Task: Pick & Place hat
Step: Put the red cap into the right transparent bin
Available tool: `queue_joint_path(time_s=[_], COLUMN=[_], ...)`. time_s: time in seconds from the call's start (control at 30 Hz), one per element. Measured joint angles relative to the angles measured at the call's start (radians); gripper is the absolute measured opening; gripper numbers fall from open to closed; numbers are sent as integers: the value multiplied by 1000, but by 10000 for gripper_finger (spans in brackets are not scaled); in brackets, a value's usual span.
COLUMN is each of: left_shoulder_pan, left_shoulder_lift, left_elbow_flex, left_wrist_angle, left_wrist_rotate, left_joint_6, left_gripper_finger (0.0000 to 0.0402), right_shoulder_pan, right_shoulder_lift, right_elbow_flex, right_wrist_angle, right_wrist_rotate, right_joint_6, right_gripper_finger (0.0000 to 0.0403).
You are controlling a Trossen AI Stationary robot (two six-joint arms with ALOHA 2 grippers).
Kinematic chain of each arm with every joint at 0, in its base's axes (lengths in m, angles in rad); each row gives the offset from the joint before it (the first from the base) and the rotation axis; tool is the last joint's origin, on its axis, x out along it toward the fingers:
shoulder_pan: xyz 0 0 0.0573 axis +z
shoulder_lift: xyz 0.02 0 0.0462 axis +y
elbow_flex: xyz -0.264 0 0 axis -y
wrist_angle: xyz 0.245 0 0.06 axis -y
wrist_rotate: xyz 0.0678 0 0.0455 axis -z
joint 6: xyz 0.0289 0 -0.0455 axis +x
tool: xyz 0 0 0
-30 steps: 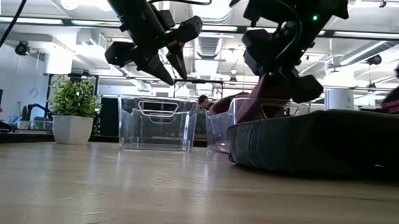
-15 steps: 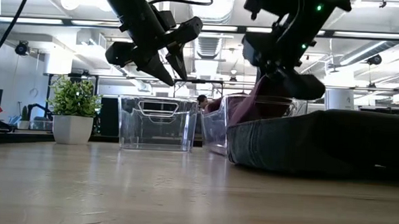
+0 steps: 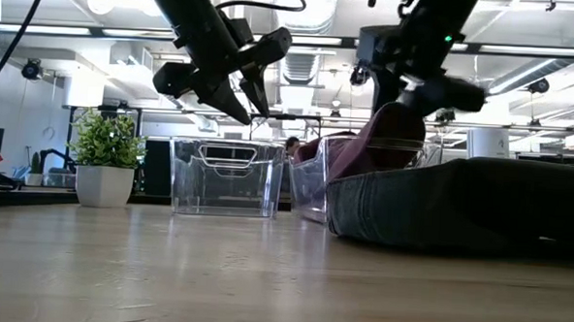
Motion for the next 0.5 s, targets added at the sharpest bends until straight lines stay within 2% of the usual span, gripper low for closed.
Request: queue_joint_path(time_s=[0.1, 0.17, 0.27, 0.5], left_shoulder_pan=[2, 2, 2, 3], left_shoulder_lift=[0, 0, 0, 0], left_elbow_flex=[0, 0, 0, 0], left_wrist_angle=[0, 0, 0, 3], left_wrist_rotate=[4, 4, 4, 4], left_joint_6=[0, 0, 0, 21], left_gripper_finger=[149, 149, 149, 149], right_shoulder_pan=[1, 1, 1, -47], right_shoulder_lift=[0, -2, -36, -201], right_elbow_flex=[39, 65, 91, 114], right_wrist_angle=[-121, -214, -317, -278], right_wrist_rotate=[-168, -238, -252, -296], right_joint_6=[-7, 16, 90, 179], right_gripper_finger=[227, 238, 245, 241])
